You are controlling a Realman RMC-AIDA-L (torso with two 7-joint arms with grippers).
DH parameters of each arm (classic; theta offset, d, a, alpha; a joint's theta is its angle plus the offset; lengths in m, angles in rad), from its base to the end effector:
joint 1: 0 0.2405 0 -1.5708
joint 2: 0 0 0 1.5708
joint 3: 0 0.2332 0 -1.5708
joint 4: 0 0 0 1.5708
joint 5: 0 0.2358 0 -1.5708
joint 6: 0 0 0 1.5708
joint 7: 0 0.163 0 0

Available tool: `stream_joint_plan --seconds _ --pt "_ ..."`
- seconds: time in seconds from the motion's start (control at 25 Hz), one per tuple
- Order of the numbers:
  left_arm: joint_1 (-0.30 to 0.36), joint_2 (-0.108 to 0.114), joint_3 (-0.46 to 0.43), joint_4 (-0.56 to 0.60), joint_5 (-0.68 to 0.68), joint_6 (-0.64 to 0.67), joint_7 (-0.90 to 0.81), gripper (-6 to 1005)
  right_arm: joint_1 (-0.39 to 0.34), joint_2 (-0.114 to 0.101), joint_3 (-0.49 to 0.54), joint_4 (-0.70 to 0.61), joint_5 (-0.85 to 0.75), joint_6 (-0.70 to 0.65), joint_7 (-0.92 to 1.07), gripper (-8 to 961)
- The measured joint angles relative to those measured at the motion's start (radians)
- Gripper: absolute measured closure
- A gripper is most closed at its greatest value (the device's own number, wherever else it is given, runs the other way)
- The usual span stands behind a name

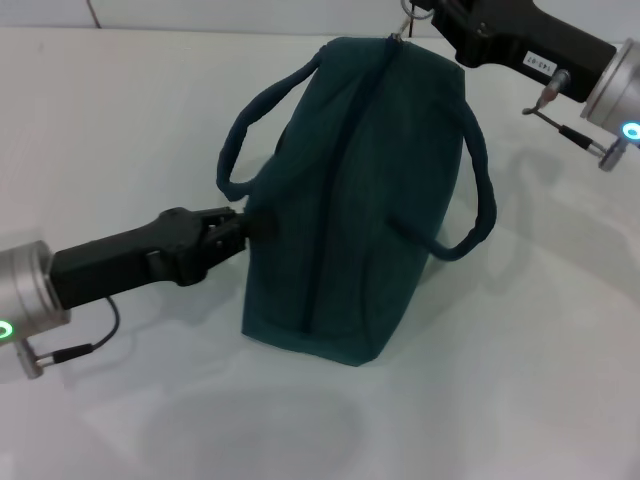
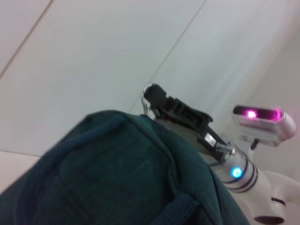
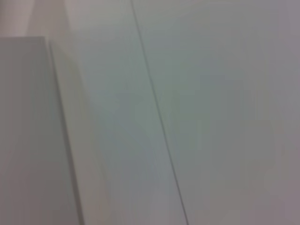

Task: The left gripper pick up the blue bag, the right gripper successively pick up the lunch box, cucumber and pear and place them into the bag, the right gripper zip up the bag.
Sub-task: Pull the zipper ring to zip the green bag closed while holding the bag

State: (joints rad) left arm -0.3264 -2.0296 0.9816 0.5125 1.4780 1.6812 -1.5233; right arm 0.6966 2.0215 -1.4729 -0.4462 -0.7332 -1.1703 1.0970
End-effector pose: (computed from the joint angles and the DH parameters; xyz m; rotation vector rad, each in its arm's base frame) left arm -0.2640 0.2892 -0.0041 -2.5478 -1.0565 -1.2300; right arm 0.1353 0.4241 -0.0275 -2.3523 0.4594 1.2229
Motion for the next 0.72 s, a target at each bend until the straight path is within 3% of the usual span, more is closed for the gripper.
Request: stream_joint_plan --seconds 0.32,0.64,0.72 --pt "0.042 0.003 -0.074 0.001 0.003 -0.002 0.001 854 -0.002 0.006 -0.014 0.036 0.004 0.002 0.001 940" --pt "0.036 -0.007 -0.099 0.000 0.003 -0.009 0.004 818 -0.004 0.006 -0.044 0.044 0.020 -0.001 0.001 940" --pt "0.036 -0.008 -0.142 0.000 -0.002 -0.010 -0.001 809 -0.008 0.006 -0.045 0.044 0.021 -0.002 0.001 940"
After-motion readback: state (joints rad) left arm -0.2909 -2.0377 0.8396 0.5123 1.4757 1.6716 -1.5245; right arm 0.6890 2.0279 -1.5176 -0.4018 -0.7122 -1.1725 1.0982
